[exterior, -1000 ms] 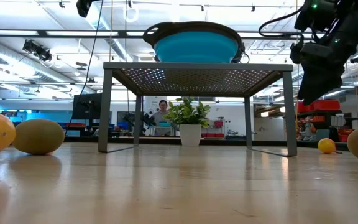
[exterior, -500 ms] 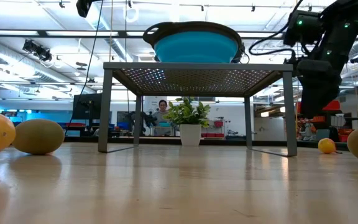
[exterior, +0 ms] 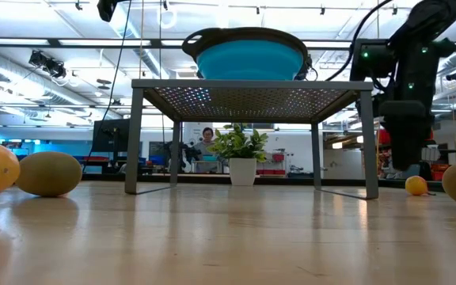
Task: Pick & Place Fruit
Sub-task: Put the right orange pear into the strainer bowl on the shelf
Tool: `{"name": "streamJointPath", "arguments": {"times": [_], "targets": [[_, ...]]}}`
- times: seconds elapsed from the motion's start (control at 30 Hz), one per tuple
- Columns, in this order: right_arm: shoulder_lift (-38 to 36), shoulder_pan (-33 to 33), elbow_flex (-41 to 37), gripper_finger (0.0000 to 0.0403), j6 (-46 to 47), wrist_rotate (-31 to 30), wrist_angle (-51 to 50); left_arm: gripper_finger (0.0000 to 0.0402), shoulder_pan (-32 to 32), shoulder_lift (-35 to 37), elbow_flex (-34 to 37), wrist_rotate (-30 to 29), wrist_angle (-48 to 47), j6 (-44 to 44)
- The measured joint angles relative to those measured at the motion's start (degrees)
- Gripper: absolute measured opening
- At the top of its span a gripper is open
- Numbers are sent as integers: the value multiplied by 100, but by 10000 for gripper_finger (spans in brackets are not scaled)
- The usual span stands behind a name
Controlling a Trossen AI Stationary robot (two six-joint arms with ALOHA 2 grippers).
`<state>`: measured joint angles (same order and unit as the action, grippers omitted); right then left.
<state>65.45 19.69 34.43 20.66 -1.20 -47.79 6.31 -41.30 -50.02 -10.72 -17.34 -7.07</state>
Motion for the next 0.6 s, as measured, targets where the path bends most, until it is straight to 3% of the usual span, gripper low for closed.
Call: {"name": "streamJointPath", "arguments": {"times": [0.6], "targets": [[173,0,-2,287,-211,152,22,2,-2,0,0,2,0,0]]}}
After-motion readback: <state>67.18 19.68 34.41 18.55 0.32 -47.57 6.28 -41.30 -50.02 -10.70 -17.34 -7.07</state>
